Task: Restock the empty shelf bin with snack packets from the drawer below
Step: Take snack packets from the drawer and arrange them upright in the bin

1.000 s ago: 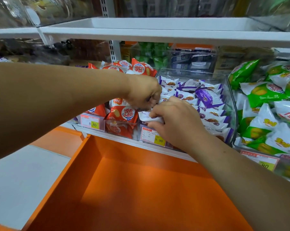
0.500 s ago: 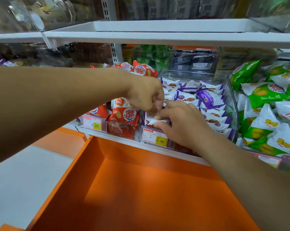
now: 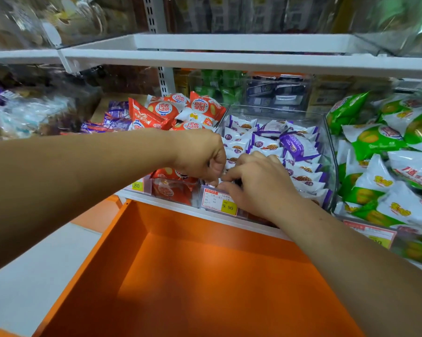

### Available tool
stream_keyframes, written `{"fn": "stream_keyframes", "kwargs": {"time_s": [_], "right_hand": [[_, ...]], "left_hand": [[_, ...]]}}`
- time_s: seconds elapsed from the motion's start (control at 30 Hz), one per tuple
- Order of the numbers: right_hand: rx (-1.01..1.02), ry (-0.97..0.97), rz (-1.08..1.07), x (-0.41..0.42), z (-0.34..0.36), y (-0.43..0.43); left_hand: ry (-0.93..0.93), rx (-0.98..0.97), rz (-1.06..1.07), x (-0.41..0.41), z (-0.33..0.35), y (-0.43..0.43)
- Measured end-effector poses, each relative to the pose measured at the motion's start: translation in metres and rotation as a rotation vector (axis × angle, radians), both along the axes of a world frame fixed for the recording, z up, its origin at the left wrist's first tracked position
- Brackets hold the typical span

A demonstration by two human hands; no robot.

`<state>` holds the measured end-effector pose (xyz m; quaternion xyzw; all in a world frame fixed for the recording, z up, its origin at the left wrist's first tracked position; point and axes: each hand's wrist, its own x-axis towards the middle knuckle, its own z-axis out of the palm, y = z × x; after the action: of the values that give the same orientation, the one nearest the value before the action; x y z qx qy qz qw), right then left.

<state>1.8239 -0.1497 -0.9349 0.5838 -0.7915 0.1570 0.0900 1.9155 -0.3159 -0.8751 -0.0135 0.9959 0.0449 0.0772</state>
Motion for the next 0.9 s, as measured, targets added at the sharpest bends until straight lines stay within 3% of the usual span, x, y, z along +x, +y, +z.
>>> {"fn": "stream_keyframes", "kwargs": {"time_s": [0.07, 0.13, 0.2, 0.27, 0.37, 0.43, 0.6, 0.9], "right_hand": [[0.051, 0.0, 0.028, -0.002, 0.001, 0.004], [0.056, -0.17, 0.089, -0.008, 0.009, 0.011], [-0.09, -0.475, 0.032, -0.029, 0.029, 0.022], [-0.271, -0.617, -0.078, -0.057, 0.048, 0.04], [-0.124, -0.55, -0.127, -0.08, 0.06, 0.063], [0.066, -0.521, -0.081, -0.08, 0.06, 0.071], [0.366, -0.277, -0.063, -0.073, 0.055, 0.071], [0.341, -0.09, -0.145, -0.063, 0.04, 0.074]], "left_hand": [[0.014, 0.009, 0.004, 0.001, -0.001, 0.005], [-0.008, -0.028, 0.021, -0.001, 0.0, 0.008], [-0.058, -0.091, 0.056, -0.007, 0.006, 0.011], [-0.005, -0.061, 0.07, -0.015, 0.012, 0.017], [0.149, 0.153, 0.09, -0.025, 0.017, 0.036], [0.115, 0.248, 0.092, -0.03, 0.01, 0.048], [0.121, 0.114, 0.081, -0.036, -0.016, 0.056], [0.139, 0.082, 0.012, -0.035, -0.015, 0.054]]}}
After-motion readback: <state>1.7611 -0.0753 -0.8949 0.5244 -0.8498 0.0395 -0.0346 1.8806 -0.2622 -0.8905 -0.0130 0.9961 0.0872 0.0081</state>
